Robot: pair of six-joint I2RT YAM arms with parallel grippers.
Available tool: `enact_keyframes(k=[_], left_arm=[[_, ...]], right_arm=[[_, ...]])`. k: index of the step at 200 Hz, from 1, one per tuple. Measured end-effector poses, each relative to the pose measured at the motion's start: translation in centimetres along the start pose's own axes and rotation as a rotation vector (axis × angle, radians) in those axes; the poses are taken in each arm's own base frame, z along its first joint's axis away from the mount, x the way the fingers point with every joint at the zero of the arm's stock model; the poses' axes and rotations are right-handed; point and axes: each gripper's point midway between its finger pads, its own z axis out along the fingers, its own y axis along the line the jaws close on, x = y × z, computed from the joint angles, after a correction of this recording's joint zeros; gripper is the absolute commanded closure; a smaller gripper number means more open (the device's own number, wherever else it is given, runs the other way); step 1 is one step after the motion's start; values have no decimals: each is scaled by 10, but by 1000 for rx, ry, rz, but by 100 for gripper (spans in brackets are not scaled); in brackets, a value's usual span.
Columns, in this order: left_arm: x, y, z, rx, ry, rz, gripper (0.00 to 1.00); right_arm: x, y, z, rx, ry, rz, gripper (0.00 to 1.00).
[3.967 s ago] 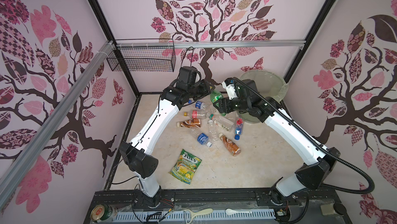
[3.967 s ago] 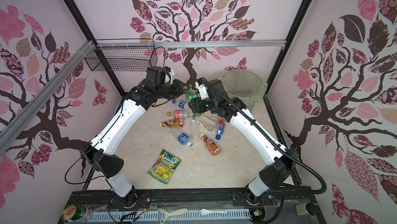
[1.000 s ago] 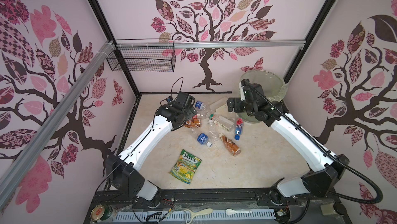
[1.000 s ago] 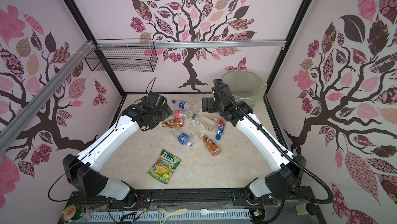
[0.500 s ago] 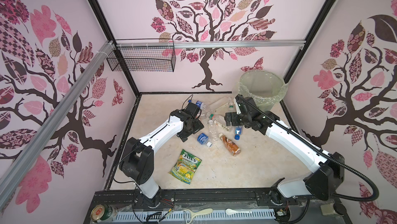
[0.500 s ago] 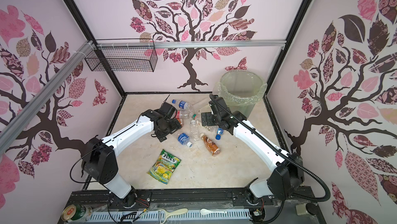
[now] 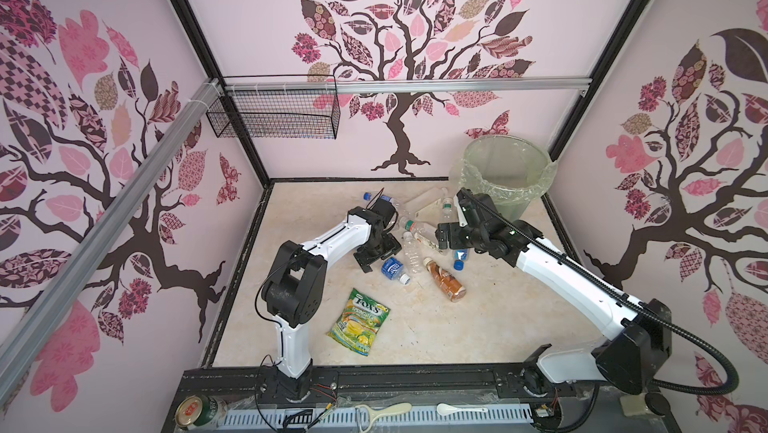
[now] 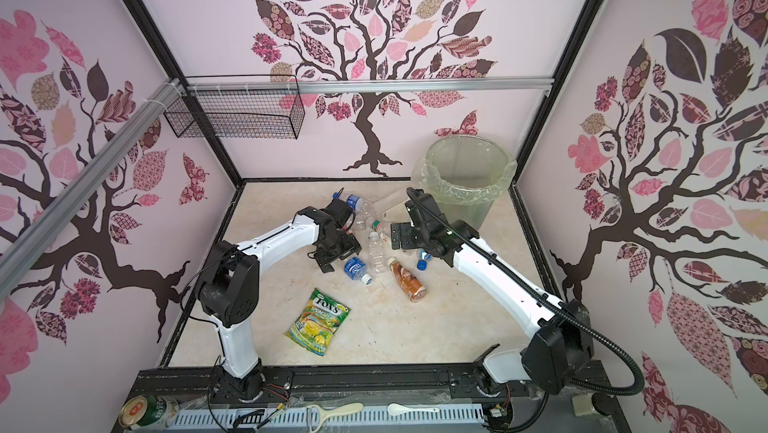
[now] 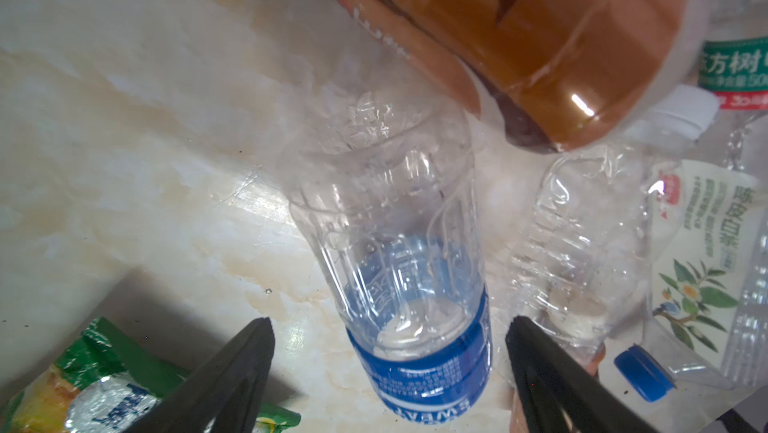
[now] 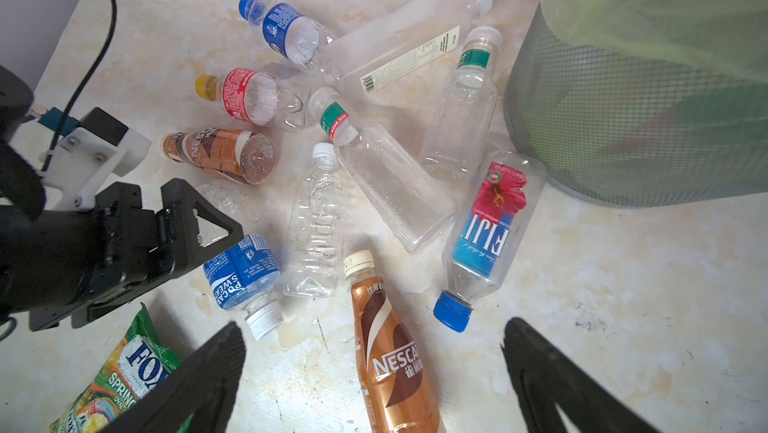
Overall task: Throw the plastic bottles in the bin
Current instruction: 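Move both grippers back down over the bottle pile, then close the left gripper on the Pocari Sweat bottle's base and lift it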
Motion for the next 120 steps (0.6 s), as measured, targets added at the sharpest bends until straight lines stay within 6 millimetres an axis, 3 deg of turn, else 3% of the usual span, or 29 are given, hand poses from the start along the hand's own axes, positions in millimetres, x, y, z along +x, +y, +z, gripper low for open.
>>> enact_keyframes(k=[82, 120], left_arm=[[-10, -1, 15, 48, -10, -33, 28], [-10, 2, 29, 18, 6, -25, 28]], right_arm=[[1, 2, -1, -10, 8, -12, 1], [1, 2, -1, -12, 9, -13, 0]])
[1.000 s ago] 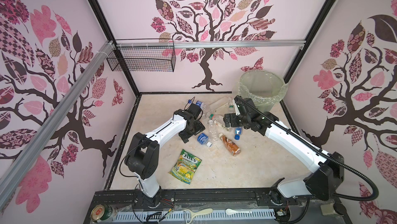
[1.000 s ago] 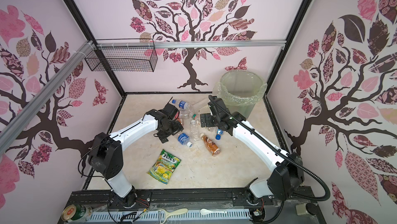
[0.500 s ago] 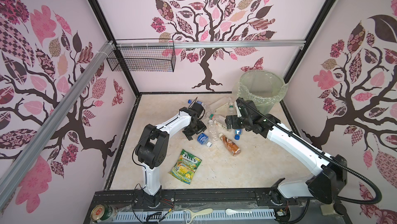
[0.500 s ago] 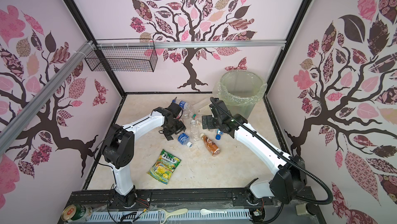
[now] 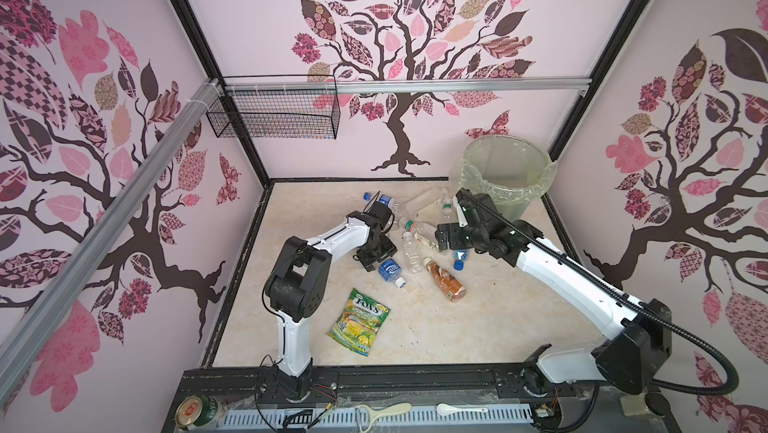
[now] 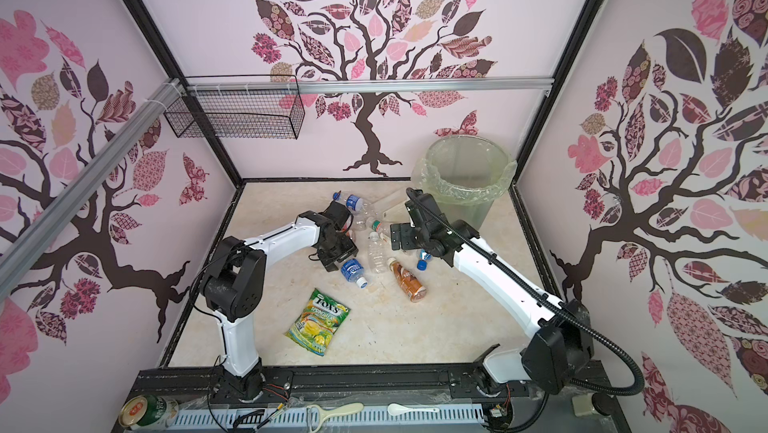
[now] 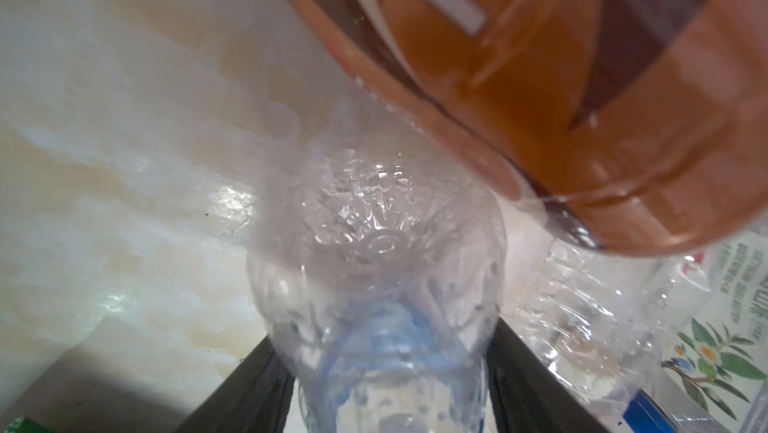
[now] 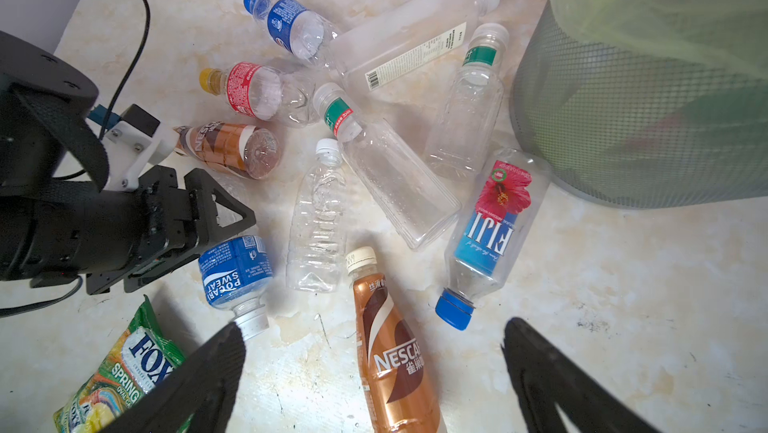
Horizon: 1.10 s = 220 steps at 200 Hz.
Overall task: Throw the plastic bottles in the bin
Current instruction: 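Close the left gripper on the Pocari Sweat bottle's base and lift it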
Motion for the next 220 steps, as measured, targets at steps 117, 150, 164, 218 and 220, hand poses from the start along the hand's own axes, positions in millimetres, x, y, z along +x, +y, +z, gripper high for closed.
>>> enact_keyframes(k=[117, 150, 164, 218, 220], left_arm=[[2, 5, -5, -17, 12, 26, 40], [-3, -17, -39, 70, -25, 51, 40], [-8, -32, -60, 128, -52, 64, 40], [-18, -77, -127, 314, -130, 94, 40], [-18, -78, -129, 318, -131, 95, 40]], right_arm=[[2, 12, 0, -66, 18, 27, 0], [2, 25, -1, -142, 23, 68, 1], [5, 31, -1, -181, 33, 85, 0], [0, 59, -7, -340, 42, 133, 1], [0, 60, -8, -346, 42, 135, 1]])
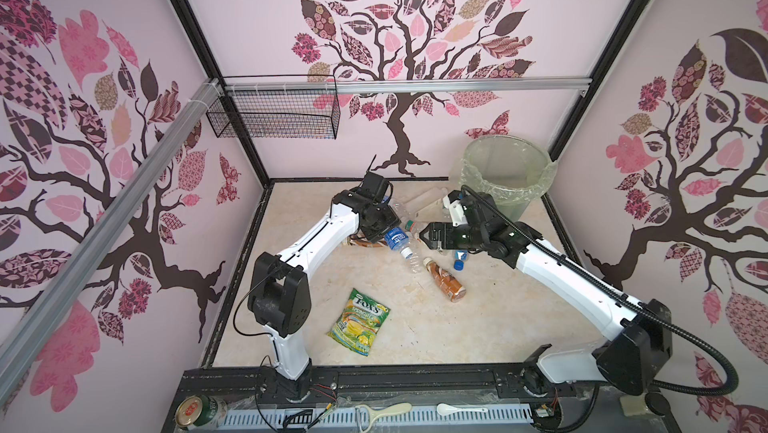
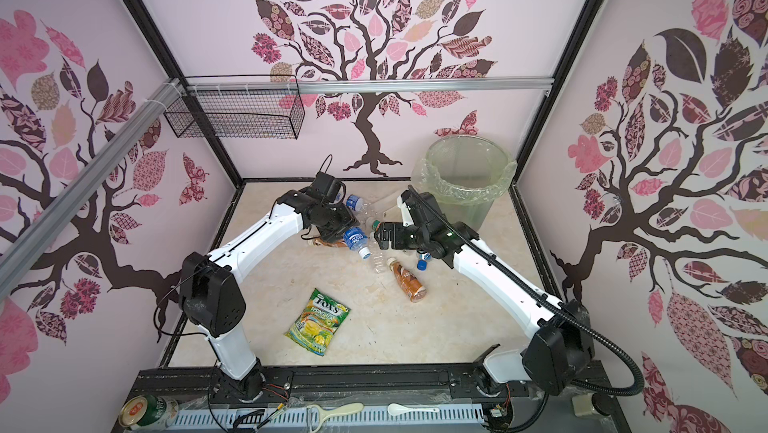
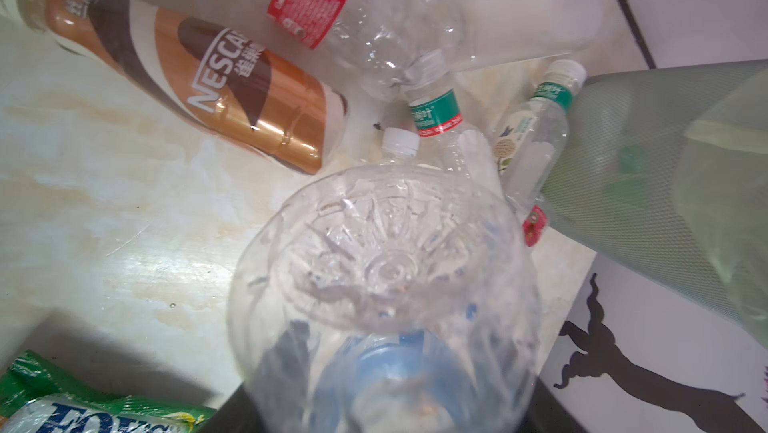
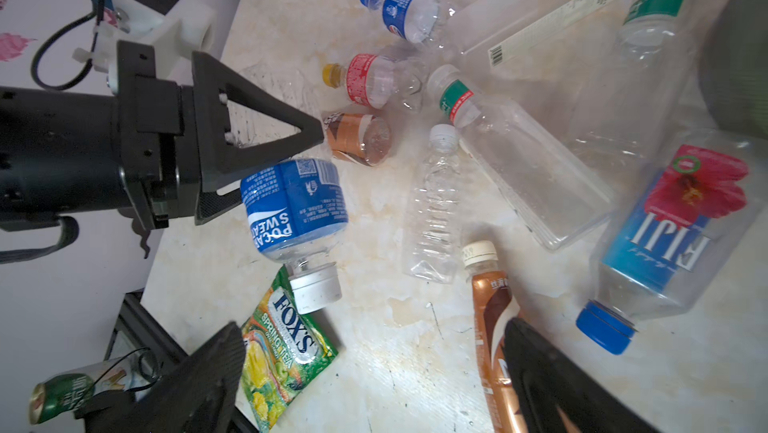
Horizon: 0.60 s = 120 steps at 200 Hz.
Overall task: Throw the plastic bottles in the bin
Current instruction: 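Grasp the Pocari Sweat bottle with the right gripper while the left holds it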
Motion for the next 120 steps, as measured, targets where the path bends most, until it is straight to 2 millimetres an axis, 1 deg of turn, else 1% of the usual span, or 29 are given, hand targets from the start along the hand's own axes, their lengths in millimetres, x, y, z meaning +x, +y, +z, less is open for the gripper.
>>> enact_keyframes(k=[31, 52, 69, 95, 120], left_arm=[[-4, -28, -15, 80, -17, 20, 40], [-4, -47, -26, 132, -27, 37, 41], [-3, -58, -33, 163, -31, 43, 41], [-4, -69, -41, 197, -36, 37, 41], [-4, -71, -42, 204, -34, 23, 41]], right_arm=[[-5, 16, -1, -83, -10, 7, 0], [-7, 22, -2, -108, -14, 3, 1], [-10, 25, -3, -122, -21, -2, 1], [-18, 31, -6, -140, -44, -10, 1], [-24, 34, -5, -147, -58, -15, 1]])
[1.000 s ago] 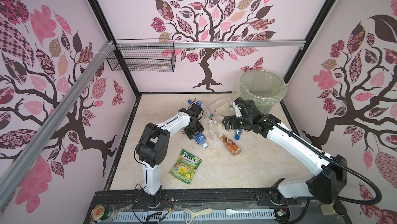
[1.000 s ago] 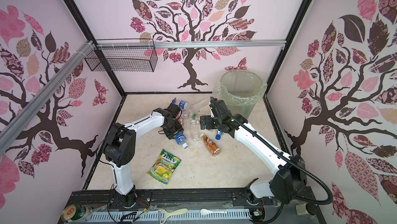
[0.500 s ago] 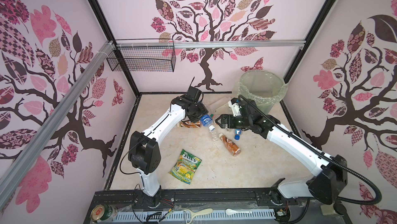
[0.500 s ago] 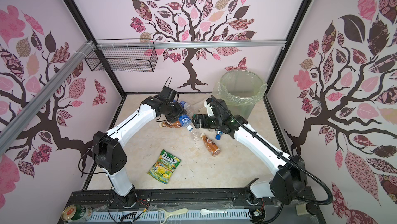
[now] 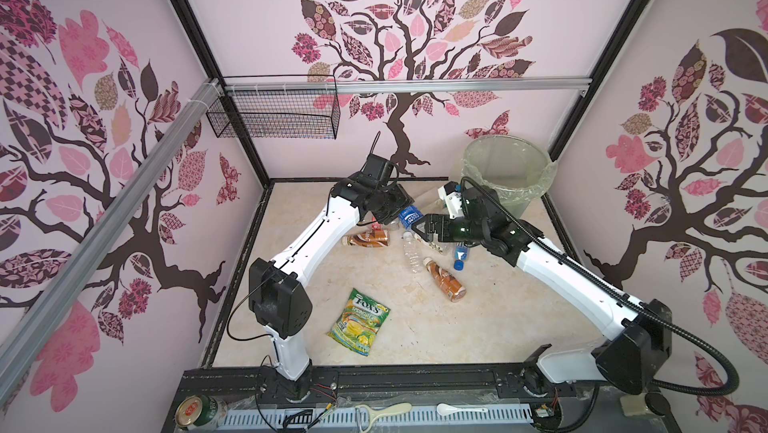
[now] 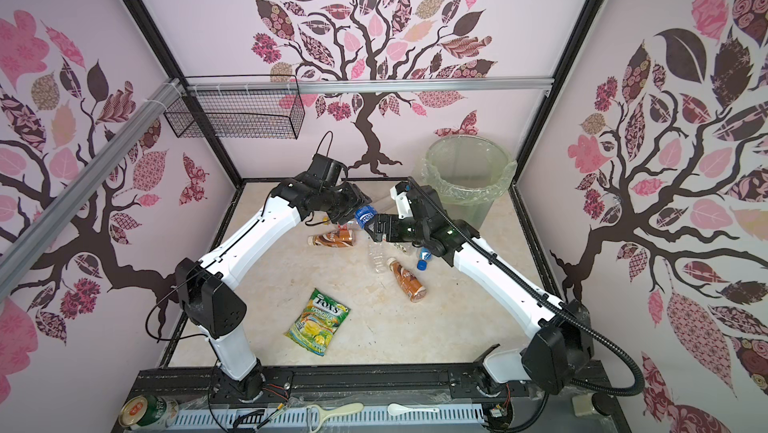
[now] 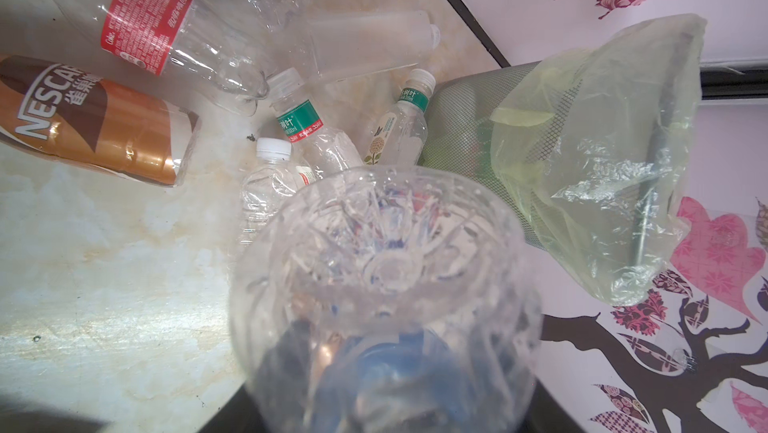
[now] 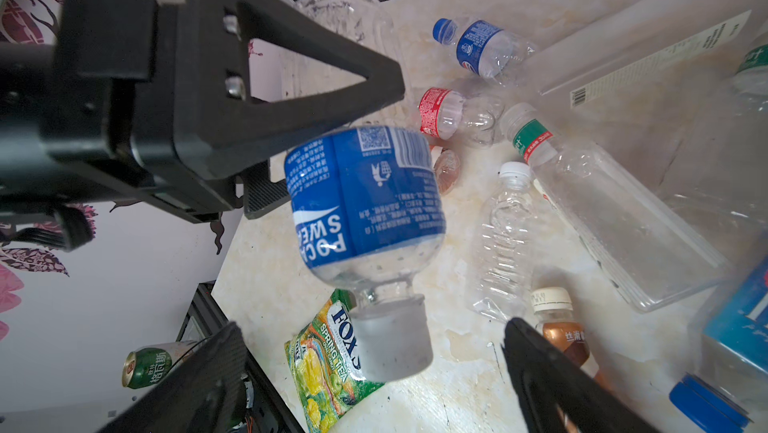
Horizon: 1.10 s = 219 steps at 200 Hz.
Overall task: Throw the plastic bottles in the bin
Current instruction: 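Grasp the Pocari Sweat bottle with the right gripper while the left holds it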
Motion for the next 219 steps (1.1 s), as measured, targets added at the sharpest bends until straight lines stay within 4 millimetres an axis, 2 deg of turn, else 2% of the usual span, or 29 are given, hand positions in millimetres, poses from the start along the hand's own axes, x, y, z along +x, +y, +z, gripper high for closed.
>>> enact_keyframes(k=[56, 119, 150, 181, 219], left_arm=[[8, -6, -1, 17, 19, -26, 41], [6, -16, -16, 57, -2, -43, 41], [5, -19, -17, 67, -5, -54, 41], [5, -21, -17, 76, -6, -62, 41], [5, -21, -17, 77, -7, -63, 40]], right_arm=[[-13, -1, 18, 6, -7, -12, 5], [-19, 1, 28, -14, -15, -16, 14], [-17, 3, 34, -29, -5, -13, 22], [-17, 6, 34, -43, -5, -17, 39], [-17, 7, 34, -50, -3, -17, 46]])
